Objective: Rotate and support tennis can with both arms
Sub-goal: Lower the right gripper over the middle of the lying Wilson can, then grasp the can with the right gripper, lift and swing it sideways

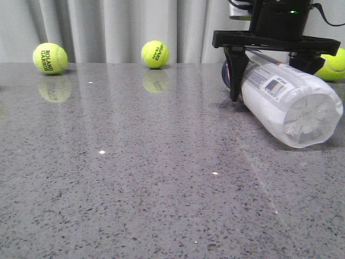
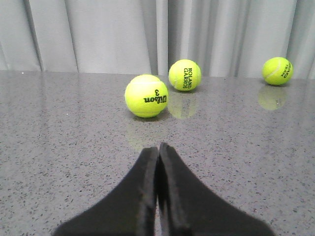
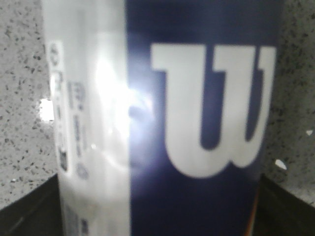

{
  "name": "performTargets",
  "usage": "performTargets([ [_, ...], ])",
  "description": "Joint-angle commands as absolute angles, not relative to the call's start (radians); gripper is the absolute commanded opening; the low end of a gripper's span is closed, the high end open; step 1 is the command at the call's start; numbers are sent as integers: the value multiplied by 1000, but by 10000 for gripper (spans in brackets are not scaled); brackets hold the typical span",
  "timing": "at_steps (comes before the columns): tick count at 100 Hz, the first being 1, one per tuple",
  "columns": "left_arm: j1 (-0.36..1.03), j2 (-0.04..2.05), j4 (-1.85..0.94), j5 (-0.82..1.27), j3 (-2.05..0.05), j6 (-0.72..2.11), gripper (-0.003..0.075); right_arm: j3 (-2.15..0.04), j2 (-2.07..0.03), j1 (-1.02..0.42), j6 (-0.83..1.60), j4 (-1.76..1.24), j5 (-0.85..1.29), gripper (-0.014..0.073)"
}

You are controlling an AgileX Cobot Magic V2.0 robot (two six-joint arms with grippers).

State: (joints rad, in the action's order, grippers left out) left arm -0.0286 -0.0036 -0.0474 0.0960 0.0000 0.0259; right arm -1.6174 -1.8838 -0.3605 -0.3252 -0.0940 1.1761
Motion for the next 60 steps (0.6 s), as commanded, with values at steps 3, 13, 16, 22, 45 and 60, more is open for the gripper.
performTargets([
  [3, -28, -37, -56, 18, 45, 14, -20, -1645, -1833, -357, -326, -86, 1165, 590],
  [13, -28, -37, -56, 18, 45, 14, -20, -1645, -1833, -357, -326, -86, 1169, 590],
  [16, -28, -37, -56, 18, 45, 14, -20, -1645, -1833, -357, -326, -86, 1170, 590],
  [22, -28, -37, -56, 18, 45, 14, -20, -1645, -1833, -357, -325, -86, 1173, 588],
  [45, -28, -37, -56, 18, 45, 14, -20, -1646, -1833, -357, -318, -86, 1172, 374],
  [60, -28, -37, -56, 18, 45, 14, -20, -1672, -1833, -357, -294, -85, 1174, 339],
])
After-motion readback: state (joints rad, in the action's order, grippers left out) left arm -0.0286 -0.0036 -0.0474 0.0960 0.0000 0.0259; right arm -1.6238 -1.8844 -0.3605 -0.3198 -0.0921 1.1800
